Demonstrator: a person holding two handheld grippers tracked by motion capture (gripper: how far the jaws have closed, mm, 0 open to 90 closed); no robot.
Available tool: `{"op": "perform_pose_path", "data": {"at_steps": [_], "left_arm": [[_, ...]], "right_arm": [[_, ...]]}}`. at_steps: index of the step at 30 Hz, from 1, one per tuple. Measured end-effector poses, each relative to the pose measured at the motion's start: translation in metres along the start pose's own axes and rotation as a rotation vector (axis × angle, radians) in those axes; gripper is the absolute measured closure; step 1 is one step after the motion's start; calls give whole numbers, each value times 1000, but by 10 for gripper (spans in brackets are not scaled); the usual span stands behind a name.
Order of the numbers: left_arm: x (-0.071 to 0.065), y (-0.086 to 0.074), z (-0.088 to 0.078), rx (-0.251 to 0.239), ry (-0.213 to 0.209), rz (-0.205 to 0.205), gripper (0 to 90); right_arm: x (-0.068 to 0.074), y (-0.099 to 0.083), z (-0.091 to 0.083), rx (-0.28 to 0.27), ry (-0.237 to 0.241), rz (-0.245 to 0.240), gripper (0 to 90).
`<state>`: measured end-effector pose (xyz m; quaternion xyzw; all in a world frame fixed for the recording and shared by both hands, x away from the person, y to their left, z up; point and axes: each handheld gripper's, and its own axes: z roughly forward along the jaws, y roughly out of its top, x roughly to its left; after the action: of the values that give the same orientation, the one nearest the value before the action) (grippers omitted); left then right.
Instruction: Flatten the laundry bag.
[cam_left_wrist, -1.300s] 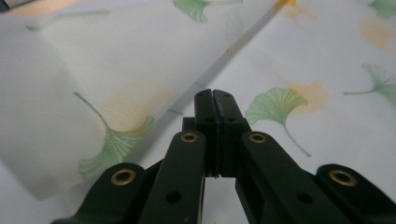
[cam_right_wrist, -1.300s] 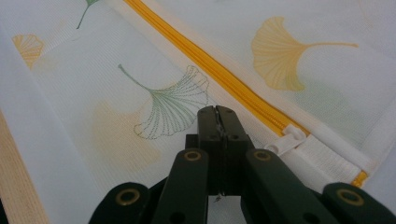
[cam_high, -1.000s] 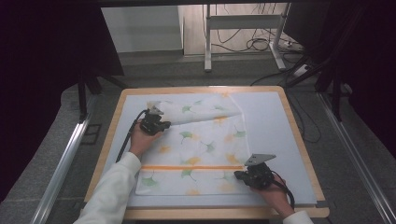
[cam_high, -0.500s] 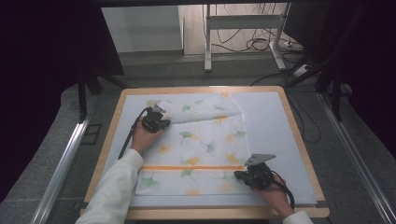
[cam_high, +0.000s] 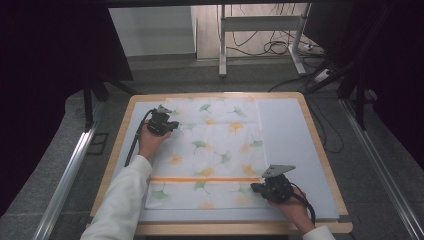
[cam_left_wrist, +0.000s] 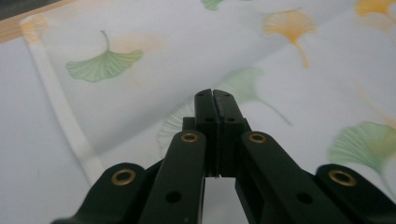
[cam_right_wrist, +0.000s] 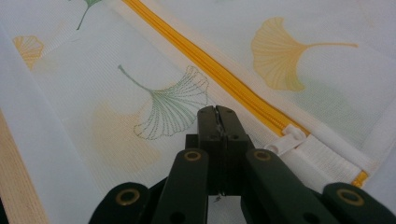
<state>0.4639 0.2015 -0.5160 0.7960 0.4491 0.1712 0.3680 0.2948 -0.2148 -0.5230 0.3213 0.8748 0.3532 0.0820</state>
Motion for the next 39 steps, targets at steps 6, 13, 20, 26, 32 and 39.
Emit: {"op": "perform_pose_path", "data": {"at_steps": [6, 13, 20, 26, 32, 39], "left_arm": [[-28, -20, -31, -39, -51, 45, 896], [-55, -34, -65, -97, -93, 36, 896], [-76, -43, -79, -132, -109, 56, 896], [-92, -56, -84, -128, -124, 60, 894], [-108, -67, -90, -121, -140, 79, 881], [-123, -69, -96, -151, -108, 83, 780]], "right_arm": [[1, 0, 0, 0, -9, 4, 891], [2, 0, 0, 3, -14, 0, 891], [1, 0, -1, 3, -11, 7, 891], [1, 0, -1, 5, -9, 5, 890], [0, 1, -1, 8, 2, 8, 890], [-2, 1, -10, -33, -2, 19, 890]]}}
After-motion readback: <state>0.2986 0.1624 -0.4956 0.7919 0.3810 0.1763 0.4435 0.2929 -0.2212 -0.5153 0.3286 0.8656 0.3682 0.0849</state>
